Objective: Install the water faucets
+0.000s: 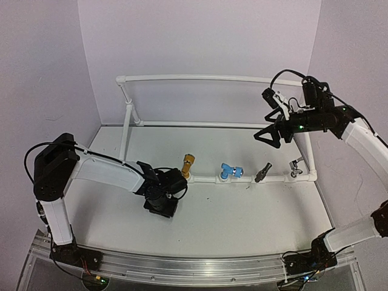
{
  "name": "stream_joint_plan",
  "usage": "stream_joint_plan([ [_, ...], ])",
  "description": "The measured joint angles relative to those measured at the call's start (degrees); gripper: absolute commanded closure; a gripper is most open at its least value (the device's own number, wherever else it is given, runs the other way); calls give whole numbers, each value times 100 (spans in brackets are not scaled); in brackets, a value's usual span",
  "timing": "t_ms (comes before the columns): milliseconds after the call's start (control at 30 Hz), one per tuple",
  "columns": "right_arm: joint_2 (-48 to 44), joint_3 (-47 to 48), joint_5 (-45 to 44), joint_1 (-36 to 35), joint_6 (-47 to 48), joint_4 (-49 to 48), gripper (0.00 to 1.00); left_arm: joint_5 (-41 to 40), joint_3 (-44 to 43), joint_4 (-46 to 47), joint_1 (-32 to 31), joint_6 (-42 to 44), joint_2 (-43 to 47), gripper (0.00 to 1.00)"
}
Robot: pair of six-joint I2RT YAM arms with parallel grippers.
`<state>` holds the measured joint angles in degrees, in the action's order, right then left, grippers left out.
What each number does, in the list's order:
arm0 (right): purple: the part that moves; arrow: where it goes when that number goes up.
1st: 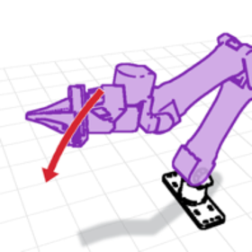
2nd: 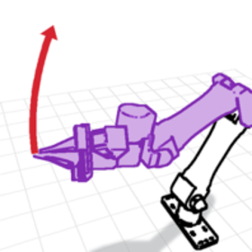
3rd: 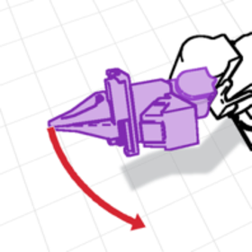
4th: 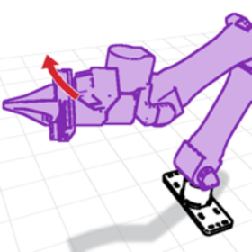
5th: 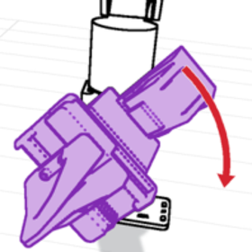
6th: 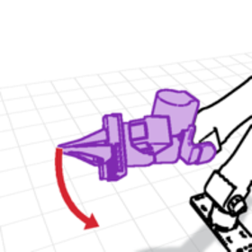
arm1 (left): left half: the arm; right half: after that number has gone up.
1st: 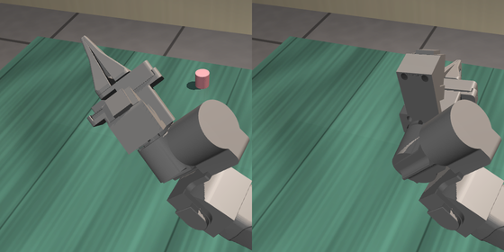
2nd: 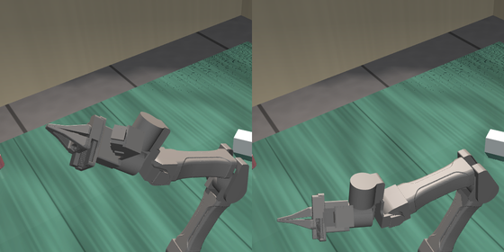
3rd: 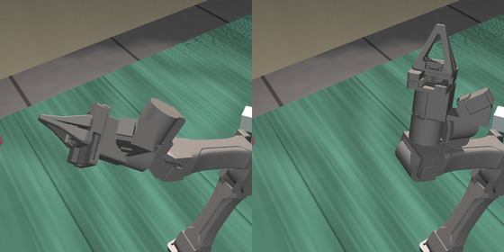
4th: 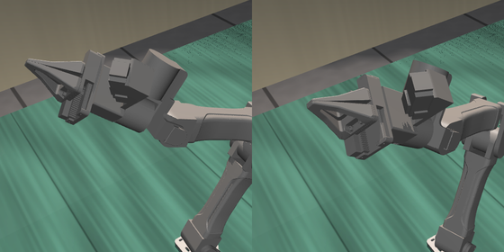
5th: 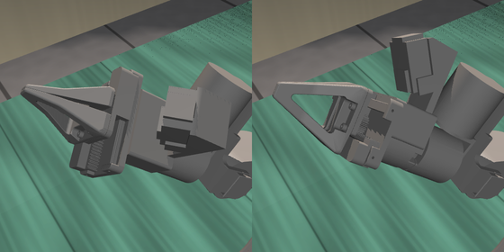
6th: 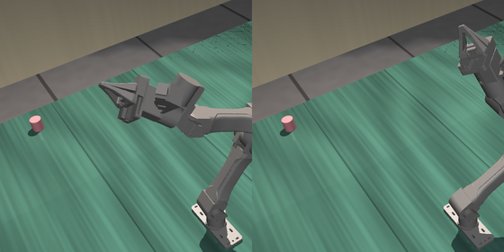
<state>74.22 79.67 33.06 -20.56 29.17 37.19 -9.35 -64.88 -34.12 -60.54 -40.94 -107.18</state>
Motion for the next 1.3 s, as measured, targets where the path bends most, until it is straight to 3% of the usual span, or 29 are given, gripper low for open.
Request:
stream_joint_plan([
  [367, 20, -53, 44, 0, -73, 1, 2, -339, 32, -37, -120, -251, 30, 100],
  [567, 156, -52, 235, -9, -71, -1, 2, -131, -225, -911, -627, -438, 498, 100],
  [900, 262, -19, 719, -74, -72, -5, 2, 779, -1173, -870, -881, -299, 2912, 100],
  [1100, 262, -14, 1291, -162, -235, -134, 2, 1599, -1838, -261, -881, 297, 2971, 100],
  [1300, 258, -19, 1952, -459, -689, -794, 6, 2690, -2590, 425, -881, 842, 2462, 100],
])
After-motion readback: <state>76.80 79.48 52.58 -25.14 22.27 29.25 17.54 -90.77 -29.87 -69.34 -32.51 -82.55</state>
